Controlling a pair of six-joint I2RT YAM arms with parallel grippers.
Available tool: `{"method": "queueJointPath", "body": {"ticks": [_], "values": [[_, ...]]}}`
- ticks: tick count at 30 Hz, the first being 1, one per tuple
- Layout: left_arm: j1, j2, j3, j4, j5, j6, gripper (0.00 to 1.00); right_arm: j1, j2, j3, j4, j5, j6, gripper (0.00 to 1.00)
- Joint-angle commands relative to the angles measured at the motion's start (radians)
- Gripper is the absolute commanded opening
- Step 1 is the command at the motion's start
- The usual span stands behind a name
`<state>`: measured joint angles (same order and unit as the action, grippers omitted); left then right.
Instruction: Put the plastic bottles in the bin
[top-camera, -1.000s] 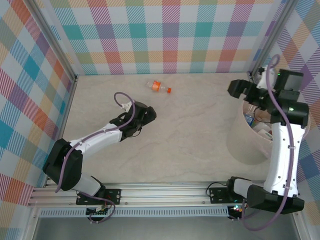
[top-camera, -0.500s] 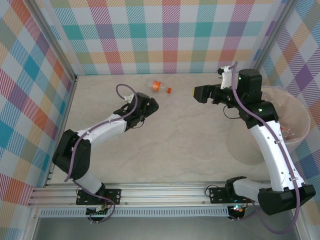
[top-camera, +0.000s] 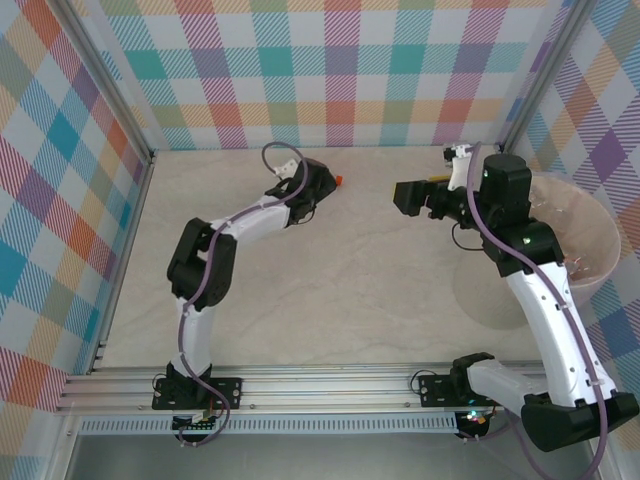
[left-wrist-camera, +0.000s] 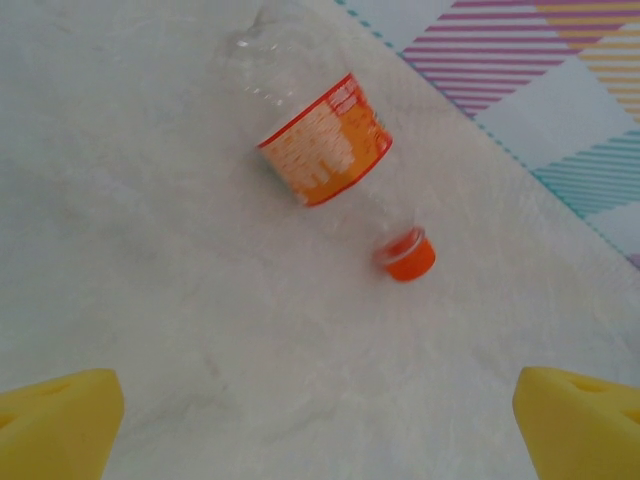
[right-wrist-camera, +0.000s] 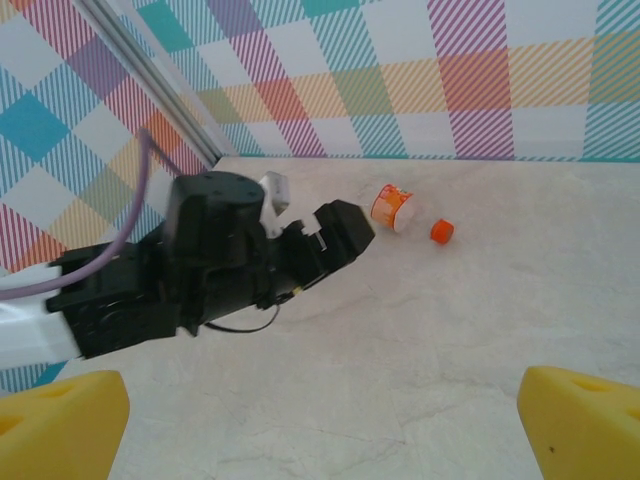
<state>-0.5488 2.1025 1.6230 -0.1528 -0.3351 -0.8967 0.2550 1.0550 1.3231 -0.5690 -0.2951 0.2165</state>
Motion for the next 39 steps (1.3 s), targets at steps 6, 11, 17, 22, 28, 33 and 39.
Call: {"method": "queueJointPath", "body": {"ticks": [6,11,17,22,28,33,39], "values": [[0.019,0.239,0.359,-0.215,-0.082,-0.095,1.0,0.001,-0.038,-0.047,0.029,0.014,-0.019,1.0],[0.025,0.413,0.627,-0.373,-0.11,-0.14,1.0,0.002,-0.042,-0.056,0.039,0.028,-0.02,1.0],[0.047,0.602,0.917,-0.455,-0.061,-0.133,1.0,0.001,-0.039,-0.054,0.029,0.043,-0.02,1.0],[0.069,0.719,1.085,-0.492,-0.018,-0.083,0.98,0.0,-0.031,-0.055,0.019,0.065,-0.022,1.0],[0.102,0.725,1.083,-0.521,0.022,-0.02,0.89,0.001,0.01,-0.032,-0.003,0.053,-0.022,1.0],[0.113,0.703,1.065,-0.565,0.024,0.069,0.8,0.0,0.02,-0.028,0.001,0.069,-0.017,1.0],[0.119,0.677,1.054,-0.628,0.021,0.154,0.66,0.001,0.02,-0.027,0.011,0.091,-0.017,1.0]]}}
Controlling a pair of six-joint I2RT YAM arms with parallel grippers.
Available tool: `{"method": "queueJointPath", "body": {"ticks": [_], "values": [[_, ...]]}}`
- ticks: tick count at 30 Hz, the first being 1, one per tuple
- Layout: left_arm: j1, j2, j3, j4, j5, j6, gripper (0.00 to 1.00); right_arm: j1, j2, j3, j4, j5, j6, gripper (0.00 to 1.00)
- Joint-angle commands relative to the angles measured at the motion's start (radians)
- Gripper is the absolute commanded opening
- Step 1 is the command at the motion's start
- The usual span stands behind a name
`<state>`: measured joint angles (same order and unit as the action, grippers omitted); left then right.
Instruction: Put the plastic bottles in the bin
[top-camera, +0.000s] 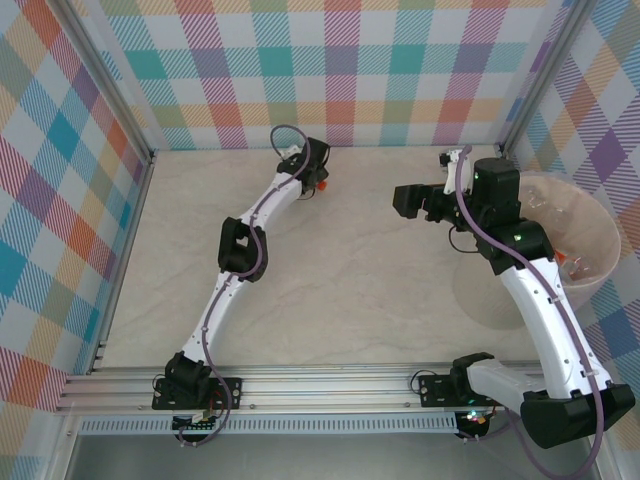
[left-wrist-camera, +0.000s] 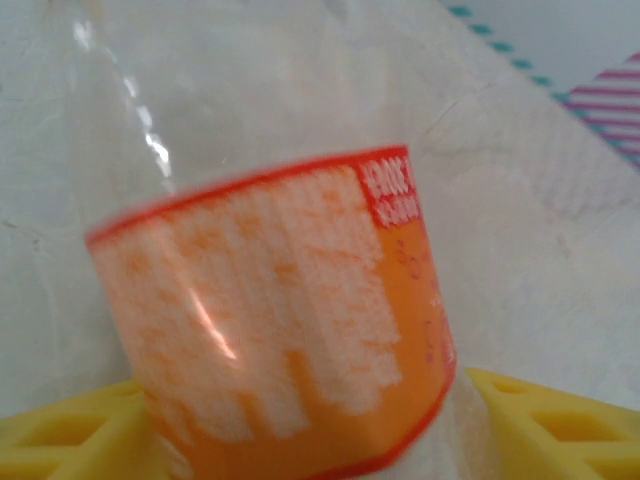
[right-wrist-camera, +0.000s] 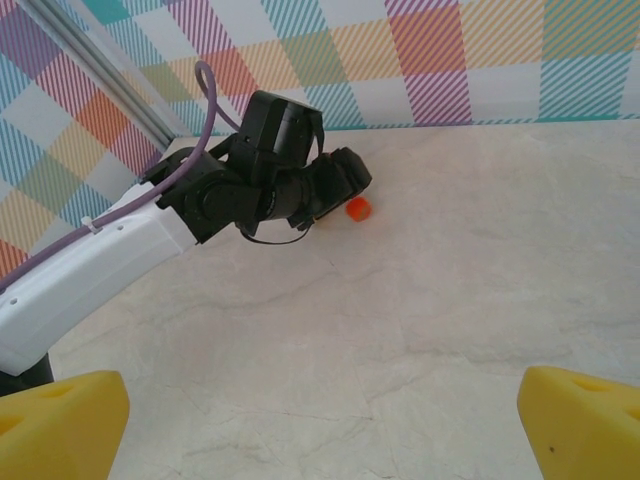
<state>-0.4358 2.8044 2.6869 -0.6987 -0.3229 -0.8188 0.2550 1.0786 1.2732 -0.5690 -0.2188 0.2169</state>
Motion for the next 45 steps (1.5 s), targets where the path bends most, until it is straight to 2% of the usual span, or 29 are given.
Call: {"method": "queueJointPath", "body": {"ticks": [1,8,15,23,29,34,38,45], "values": [[0.005,-0.033,-0.025,-0.084,0.014,0.089,0.65,0.001,-0.004,0.023,0.012,0.017,-0.017,1.0],[0.006,-0.178,-0.286,0.011,-0.002,0.17,0.55,0.001,-0.006,0.02,0.017,0.018,-0.008,1.0],[0.006,-0.282,-0.445,0.062,0.058,0.24,0.45,0.001,-0.017,-0.012,0.056,0.042,0.045,1.0],[-0.008,-0.649,-1.042,0.455,0.254,0.268,0.45,0.001,0.0,-0.079,0.139,-0.048,0.16,1.0],[-0.043,-0.923,-1.379,0.637,0.359,0.309,0.45,0.003,0.022,-0.13,0.222,-0.086,0.245,1.0],[-0.068,-1.112,-1.545,0.711,0.47,0.345,0.45,0.014,0.046,-0.132,0.256,-0.106,0.279,1.0],[-0.079,-1.224,-1.622,0.757,0.628,0.353,0.45,0.027,0.075,-0.128,0.287,-0.137,0.311,1.0],[-0.085,-1.339,-1.675,0.886,0.87,0.317,0.46,0.041,0.112,-0.104,0.335,-0.216,0.37,1.0]]}}
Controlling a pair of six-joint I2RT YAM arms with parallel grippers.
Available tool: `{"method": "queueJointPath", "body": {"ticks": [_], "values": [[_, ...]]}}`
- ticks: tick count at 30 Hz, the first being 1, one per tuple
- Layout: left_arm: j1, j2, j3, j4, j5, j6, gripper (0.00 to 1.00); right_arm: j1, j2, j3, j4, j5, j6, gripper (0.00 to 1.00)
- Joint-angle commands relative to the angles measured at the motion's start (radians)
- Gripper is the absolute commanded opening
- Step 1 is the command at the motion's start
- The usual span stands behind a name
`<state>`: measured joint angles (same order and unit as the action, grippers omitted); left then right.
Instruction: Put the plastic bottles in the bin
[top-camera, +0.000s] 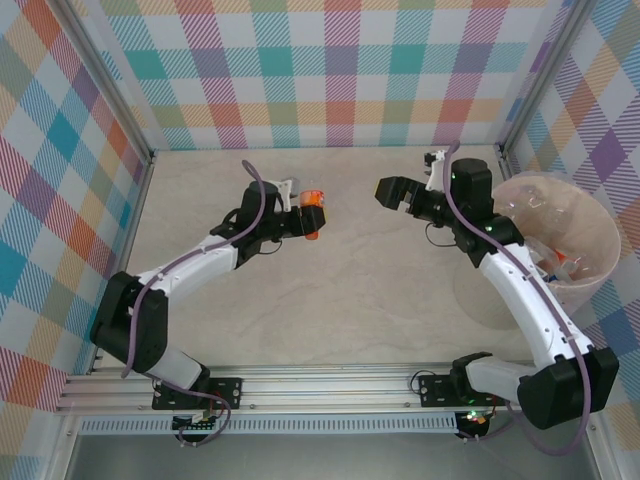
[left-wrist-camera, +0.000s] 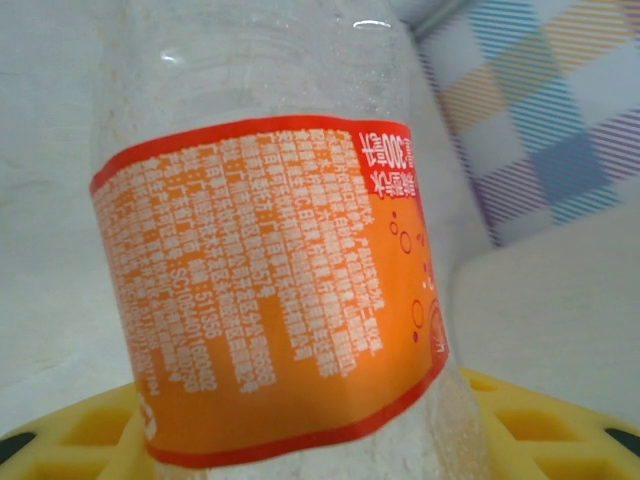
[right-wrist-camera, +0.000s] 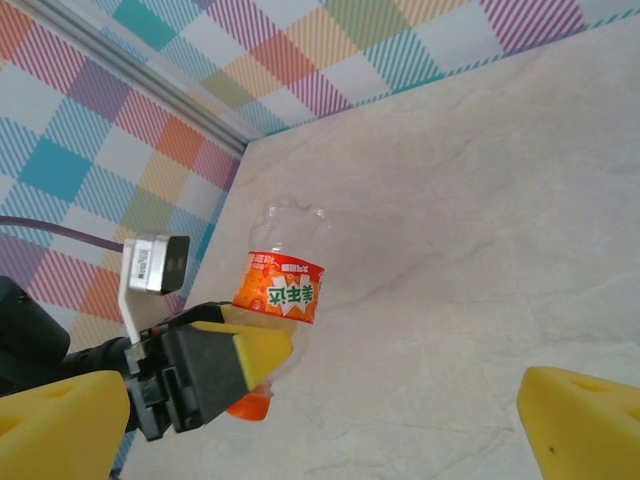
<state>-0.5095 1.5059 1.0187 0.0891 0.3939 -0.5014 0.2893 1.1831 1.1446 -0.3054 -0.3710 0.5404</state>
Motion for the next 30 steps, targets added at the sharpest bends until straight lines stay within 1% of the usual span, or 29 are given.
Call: {"method": "queueJointPath", "body": {"ticks": [1,4,6,14,16,19,21,23,25,27,30], "values": [[-0.013,-0.046,0.001,0.106,0.181,0.001,0.46,0.008,0.01,0.026,0.084,-0.084,0.056,1.0],[-0.02,-0.052,0.02,0.134,0.252,-0.003,0.46,0.012,0.022,0.033,0.119,-0.15,0.079,1.0],[-0.024,-0.055,0.026,0.157,0.28,-0.014,0.46,0.017,0.028,0.035,0.142,-0.18,0.096,1.0],[-0.042,-0.055,0.031,0.29,0.363,-0.073,0.46,0.054,0.093,0.06,0.204,-0.223,0.135,1.0],[-0.046,-0.053,0.036,0.309,0.379,-0.08,0.46,0.064,0.112,0.06,0.226,-0.218,0.155,1.0],[-0.056,-0.049,0.04,0.326,0.395,-0.079,0.46,0.077,0.139,0.08,0.201,-0.157,0.173,1.0],[-0.066,-0.05,0.045,0.331,0.404,-0.072,0.46,0.081,0.165,0.097,0.203,-0.174,0.193,1.0],[-0.08,-0.049,0.057,0.303,0.396,-0.041,0.45,0.092,0.198,0.117,0.211,-0.22,0.223,1.0],[-0.092,-0.042,0.068,0.284,0.389,-0.014,0.45,0.107,0.225,0.144,0.19,-0.231,0.233,1.0],[-0.102,-0.032,0.077,0.285,0.388,-0.003,0.45,0.118,0.242,0.161,0.154,-0.208,0.239,0.98],[-0.111,-0.018,0.097,0.263,0.362,0.019,0.45,0.122,0.256,0.163,0.137,-0.2,0.262,0.86]]}}
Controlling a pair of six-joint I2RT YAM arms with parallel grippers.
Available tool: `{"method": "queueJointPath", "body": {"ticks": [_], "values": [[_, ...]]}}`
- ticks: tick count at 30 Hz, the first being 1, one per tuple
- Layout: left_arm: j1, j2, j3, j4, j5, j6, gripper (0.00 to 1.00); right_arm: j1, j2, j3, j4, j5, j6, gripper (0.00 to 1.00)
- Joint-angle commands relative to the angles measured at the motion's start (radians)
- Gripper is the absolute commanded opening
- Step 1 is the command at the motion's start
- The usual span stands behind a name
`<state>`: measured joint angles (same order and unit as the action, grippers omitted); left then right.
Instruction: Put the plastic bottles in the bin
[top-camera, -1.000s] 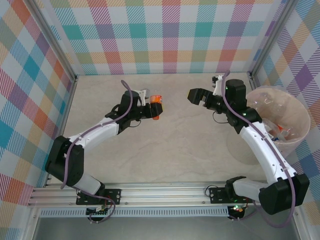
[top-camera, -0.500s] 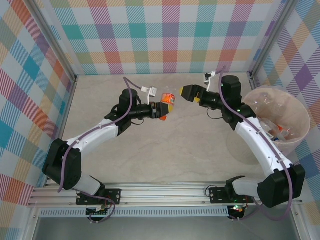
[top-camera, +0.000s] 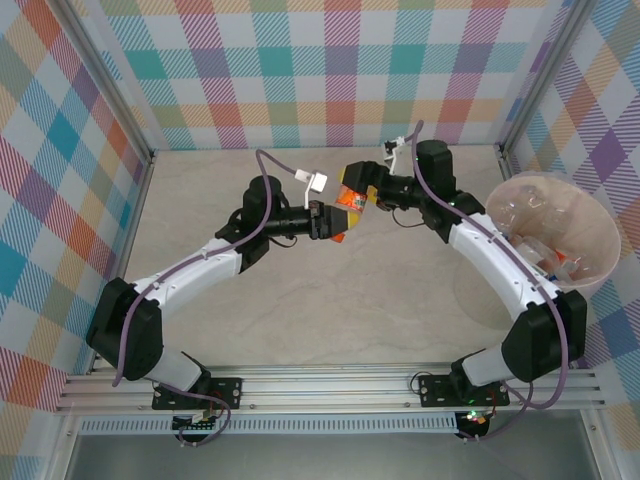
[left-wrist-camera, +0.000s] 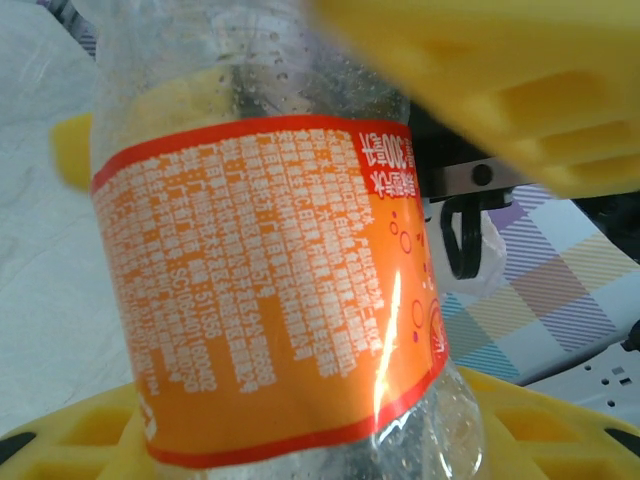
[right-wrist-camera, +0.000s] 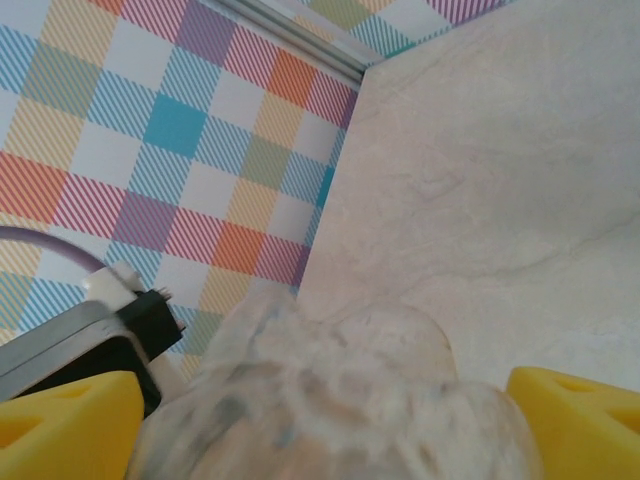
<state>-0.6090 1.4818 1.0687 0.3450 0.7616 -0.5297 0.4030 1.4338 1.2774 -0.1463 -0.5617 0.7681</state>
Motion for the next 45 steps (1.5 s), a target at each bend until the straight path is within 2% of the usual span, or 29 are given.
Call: {"method": "queueJointPath", "body": {"ticks": [1,4,11,12,17,20,28,35,45], "values": [[-0.012,0.015,0.054,-0.006,-0.014,0.054,0.45,0.008,0.001,0.019,-0.007,-0.009,0.041,0.82],[-0.015,0.036,0.075,-0.033,-0.024,0.063,0.44,0.009,-0.019,-0.005,0.01,0.007,0.044,0.71],[-0.016,0.064,0.099,-0.068,-0.04,0.063,0.49,0.01,-0.056,0.004,-0.046,0.083,-0.012,0.56],[-0.017,0.068,0.106,-0.084,-0.045,0.063,0.53,0.01,-0.061,0.005,-0.052,0.092,-0.017,0.55],[-0.015,0.079,0.118,-0.102,-0.046,0.047,0.89,0.007,-0.074,0.044,-0.136,0.164,-0.073,0.5],[-0.015,0.064,0.099,-0.079,-0.039,0.052,0.99,-0.002,-0.098,0.064,-0.195,0.236,-0.118,0.48],[-0.012,-0.003,0.032,-0.032,-0.111,0.072,1.0,-0.107,-0.205,0.125,-0.347,0.325,-0.212,0.45],[-0.004,-0.054,-0.013,-0.068,-0.313,0.078,1.0,-0.249,-0.266,0.311,-0.653,0.373,-0.373,0.43],[0.005,-0.08,-0.06,-0.116,-0.562,0.035,1.0,-0.436,-0.259,0.517,-0.903,0.402,-0.523,0.43]]}}
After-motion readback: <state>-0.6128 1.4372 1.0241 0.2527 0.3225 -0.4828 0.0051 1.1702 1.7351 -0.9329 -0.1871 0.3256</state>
